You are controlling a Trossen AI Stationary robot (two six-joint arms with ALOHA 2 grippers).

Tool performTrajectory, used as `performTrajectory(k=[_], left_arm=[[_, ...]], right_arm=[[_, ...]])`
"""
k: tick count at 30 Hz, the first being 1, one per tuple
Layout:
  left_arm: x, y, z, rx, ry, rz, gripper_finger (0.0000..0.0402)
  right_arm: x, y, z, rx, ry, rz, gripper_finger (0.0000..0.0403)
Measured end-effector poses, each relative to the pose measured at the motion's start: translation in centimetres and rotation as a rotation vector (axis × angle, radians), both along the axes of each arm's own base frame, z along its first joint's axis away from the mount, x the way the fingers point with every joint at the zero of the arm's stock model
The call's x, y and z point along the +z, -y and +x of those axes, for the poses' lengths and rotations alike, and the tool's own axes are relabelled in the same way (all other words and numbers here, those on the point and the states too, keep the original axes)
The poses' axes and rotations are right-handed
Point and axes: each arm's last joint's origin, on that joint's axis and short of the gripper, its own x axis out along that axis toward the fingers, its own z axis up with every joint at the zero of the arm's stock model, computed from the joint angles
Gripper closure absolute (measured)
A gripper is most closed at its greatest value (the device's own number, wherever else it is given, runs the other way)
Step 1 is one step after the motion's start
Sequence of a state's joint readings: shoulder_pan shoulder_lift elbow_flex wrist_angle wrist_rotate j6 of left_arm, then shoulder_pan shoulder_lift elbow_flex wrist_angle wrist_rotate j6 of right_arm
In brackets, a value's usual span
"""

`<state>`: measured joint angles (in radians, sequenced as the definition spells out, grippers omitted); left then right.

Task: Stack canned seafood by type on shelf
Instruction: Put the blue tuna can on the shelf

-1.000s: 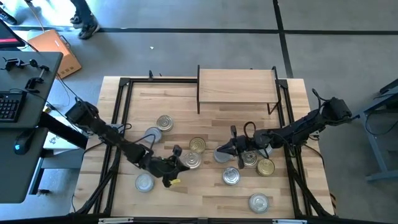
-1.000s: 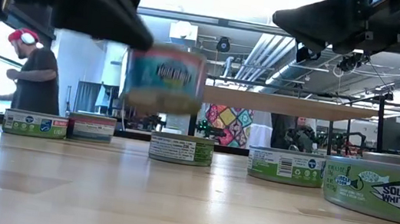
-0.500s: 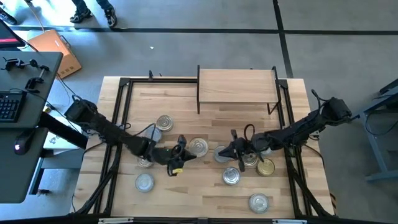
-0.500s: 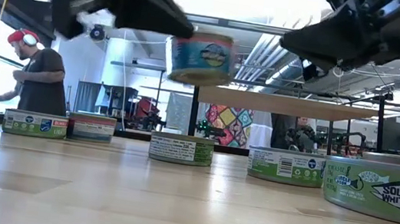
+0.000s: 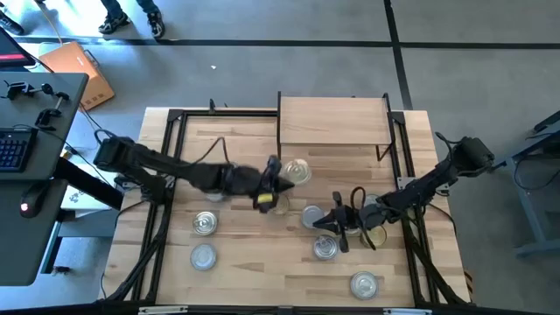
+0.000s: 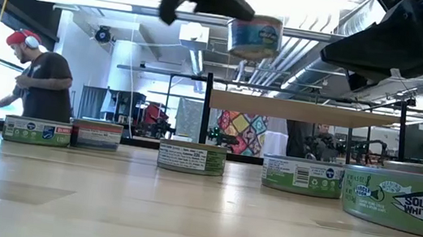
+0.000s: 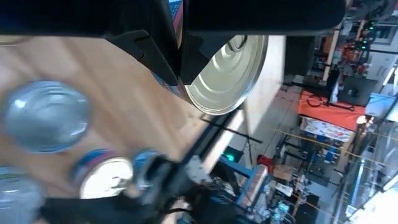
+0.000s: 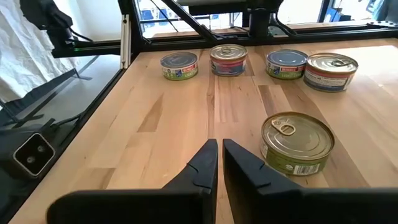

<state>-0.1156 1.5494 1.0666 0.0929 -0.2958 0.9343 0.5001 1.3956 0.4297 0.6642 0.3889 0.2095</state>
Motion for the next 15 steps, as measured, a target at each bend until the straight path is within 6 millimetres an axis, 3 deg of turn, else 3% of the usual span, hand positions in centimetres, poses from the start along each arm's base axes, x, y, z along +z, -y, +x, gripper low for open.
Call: performTrajectory(k=[8, 15], left_arm=[[2.4, -7.5, 0.6, 0.010, 0.059, -0.061, 0.0401], [1.6, -13.2, 1.2, 0.051, 0.047, -0.105, 0.0401]], right_arm=[[0.0, 0.0, 0.0, -0.004, 0.001, -0.007, 0.0387], [0.0, 0.2, 0.1, -0.019, 0.001, -0.017, 0.0387]])
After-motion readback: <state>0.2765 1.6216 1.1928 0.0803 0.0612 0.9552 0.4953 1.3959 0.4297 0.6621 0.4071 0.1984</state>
